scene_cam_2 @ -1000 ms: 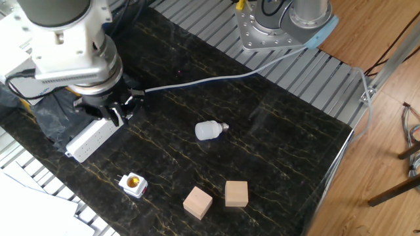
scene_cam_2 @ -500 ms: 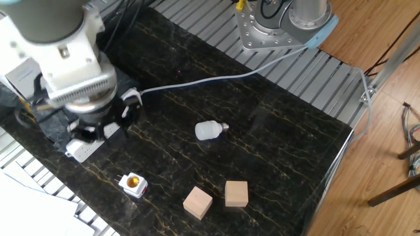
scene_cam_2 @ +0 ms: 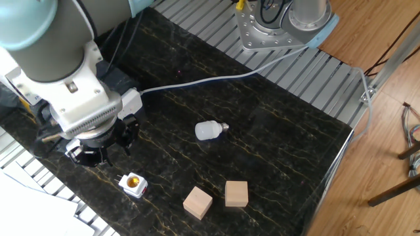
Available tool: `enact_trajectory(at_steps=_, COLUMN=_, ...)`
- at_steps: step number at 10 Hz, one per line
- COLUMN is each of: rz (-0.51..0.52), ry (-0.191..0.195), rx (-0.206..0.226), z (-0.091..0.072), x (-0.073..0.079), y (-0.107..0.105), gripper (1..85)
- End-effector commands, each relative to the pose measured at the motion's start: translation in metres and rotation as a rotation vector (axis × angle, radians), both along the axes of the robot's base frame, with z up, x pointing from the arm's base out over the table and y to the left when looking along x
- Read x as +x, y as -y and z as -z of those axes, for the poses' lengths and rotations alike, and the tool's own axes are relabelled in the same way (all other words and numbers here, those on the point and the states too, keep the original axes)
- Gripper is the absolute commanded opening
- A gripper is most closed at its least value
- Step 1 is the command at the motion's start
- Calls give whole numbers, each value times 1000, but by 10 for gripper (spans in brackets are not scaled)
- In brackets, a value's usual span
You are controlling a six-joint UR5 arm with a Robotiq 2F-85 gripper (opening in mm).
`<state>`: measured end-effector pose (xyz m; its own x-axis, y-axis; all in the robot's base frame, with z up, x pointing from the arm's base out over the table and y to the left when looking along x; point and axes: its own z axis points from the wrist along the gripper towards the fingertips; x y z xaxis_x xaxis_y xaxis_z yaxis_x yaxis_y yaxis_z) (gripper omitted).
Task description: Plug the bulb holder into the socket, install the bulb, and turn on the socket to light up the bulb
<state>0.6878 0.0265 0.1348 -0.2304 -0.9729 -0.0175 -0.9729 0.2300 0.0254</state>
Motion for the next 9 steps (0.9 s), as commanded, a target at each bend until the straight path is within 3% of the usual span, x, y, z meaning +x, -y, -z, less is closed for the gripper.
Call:
enact_trajectory(at_steps=1, rz=-85, ry=-46, rx=-32, z=4, x=-9, y=8, gripper=427)
enact_trajectory(at_steps=2, rz=-124, ry=-57, rx=-39, z=4, x=-12, y=11, gripper=427)
enact_trajectory(at_steps=4, rz=-242, ry=-70, rx=6, z=3, x=-16, y=1, gripper=430)
enact_trajectory(at_steps=7, rz=-316, ry=-14, rx=-36, z=14, x=15, y=3, gripper=470)
enact_trajectory(at_steps=9, rz=-357, ry=12, rx=-13, z=28, x=30, y=-5, gripper=477)
